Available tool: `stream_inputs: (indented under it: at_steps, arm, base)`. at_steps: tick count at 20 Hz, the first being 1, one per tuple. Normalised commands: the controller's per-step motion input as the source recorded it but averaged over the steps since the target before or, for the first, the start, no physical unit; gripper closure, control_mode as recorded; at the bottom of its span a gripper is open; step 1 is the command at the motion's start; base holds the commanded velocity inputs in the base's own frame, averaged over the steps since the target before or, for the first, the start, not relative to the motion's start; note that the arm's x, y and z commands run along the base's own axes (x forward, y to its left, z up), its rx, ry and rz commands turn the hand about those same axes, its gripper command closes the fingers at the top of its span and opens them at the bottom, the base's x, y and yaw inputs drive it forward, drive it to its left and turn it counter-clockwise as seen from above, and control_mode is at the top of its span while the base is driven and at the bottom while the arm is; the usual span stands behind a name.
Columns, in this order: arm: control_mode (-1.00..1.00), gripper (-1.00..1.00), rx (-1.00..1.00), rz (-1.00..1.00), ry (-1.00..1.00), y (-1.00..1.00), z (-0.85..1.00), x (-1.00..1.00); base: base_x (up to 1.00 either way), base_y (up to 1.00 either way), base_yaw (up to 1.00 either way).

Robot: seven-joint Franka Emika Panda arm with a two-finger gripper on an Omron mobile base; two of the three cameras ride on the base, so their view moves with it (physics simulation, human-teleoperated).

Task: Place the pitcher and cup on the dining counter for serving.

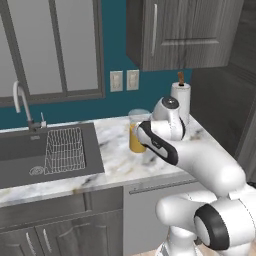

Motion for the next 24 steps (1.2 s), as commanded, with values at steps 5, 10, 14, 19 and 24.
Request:
stream_inputs:
  at_steps: [5,10,14,19,24]
  arm:
    - [-1.0,-1.0,0.0,0.0,-0.09,0.11,-0.12,0.21]
    - [-1.0,-1.0,0.0,0.0,-0.06,0.08,-0.04,0.22]
    - [-1.0,-1.0,0.0,0.0,-0.01,0.01,-0.02,0.16]
    - [-1.0,-1.0,0.0,0.0,0.0,0.0,0.0,0.15]
    - [-1.0,-1.0,0.0,0.0,0.0,0.0,0.0,0.16]
  base:
    - [0.0,0.0,0.0]
    - [0.0,0.0,0.0]
    - [0.0,0.0,0.0]
    - [0.0,0.0,0.0]
    - [0.0,0.0,0.0]
